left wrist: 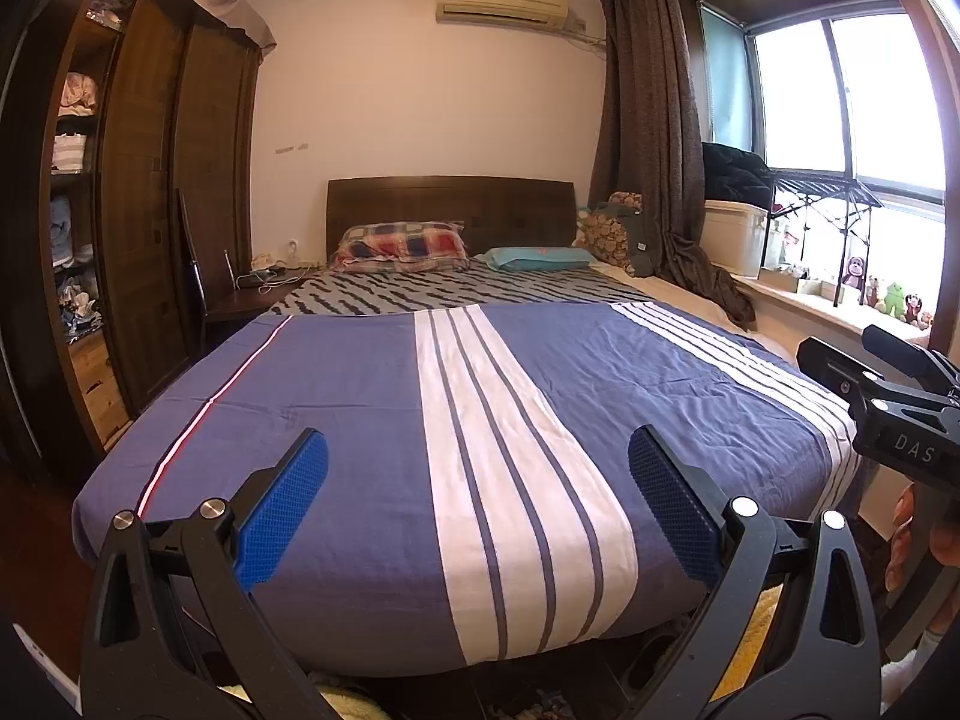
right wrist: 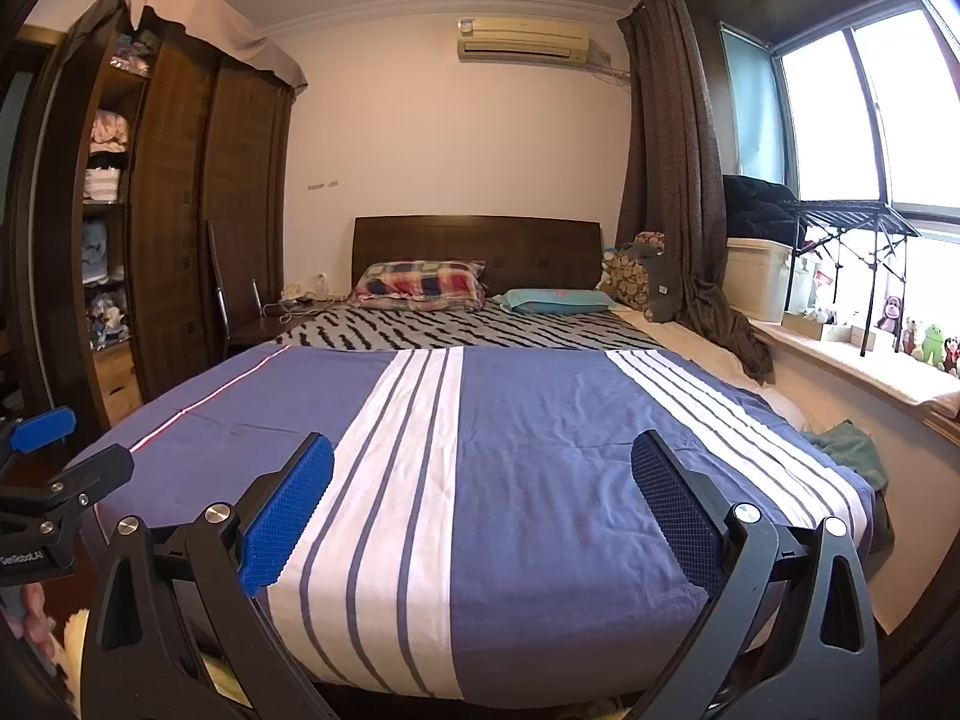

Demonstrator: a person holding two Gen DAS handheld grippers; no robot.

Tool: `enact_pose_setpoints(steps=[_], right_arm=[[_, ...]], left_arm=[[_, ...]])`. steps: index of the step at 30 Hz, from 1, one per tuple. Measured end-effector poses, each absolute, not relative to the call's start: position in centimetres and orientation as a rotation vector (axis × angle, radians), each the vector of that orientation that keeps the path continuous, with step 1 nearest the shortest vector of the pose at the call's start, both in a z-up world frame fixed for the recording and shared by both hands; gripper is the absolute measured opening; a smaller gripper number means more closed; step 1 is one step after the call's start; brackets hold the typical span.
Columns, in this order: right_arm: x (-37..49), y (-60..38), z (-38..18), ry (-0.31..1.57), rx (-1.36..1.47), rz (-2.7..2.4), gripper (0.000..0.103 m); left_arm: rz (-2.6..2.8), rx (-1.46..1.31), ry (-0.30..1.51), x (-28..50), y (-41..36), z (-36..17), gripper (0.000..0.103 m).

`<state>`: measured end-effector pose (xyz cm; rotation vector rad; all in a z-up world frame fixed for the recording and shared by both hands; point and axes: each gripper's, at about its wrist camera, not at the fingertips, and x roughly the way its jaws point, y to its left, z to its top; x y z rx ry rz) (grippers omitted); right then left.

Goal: Collect trash

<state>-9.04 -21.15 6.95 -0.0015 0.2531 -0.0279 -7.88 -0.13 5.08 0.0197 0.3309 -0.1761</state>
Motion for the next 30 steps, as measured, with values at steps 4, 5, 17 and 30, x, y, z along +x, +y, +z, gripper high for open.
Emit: enact_pose_setpoints(steps=[4, 5, 17, 30], right_arm=[[-8.98, -21.04, 6.98, 0.256, -0.001, -0.027, 0.100], [-9.02, -21.02, 6.99, 0.257, -0.002, -0.026, 0.100], [-8.78, -20.83, 7.14, 0.260, -0.003, -0.022, 0.100], [-8.69, -20.67, 7.10, 0.262, -0.004, -0.018, 0.100]], left_arm=[[-0.176, 0.020, 0.332, -7.88, -0.14, 5.07, 0.095], [-0.175, 0.020, 0.332, -7.88, -0.13, 5.07, 0.095], [-0.168, 0.021, 0.336, -7.82, -0.25, 5.00, 0.095], [-0.164, 0.021, 0.339, -7.74, -0.22, 4.80, 0.095]])
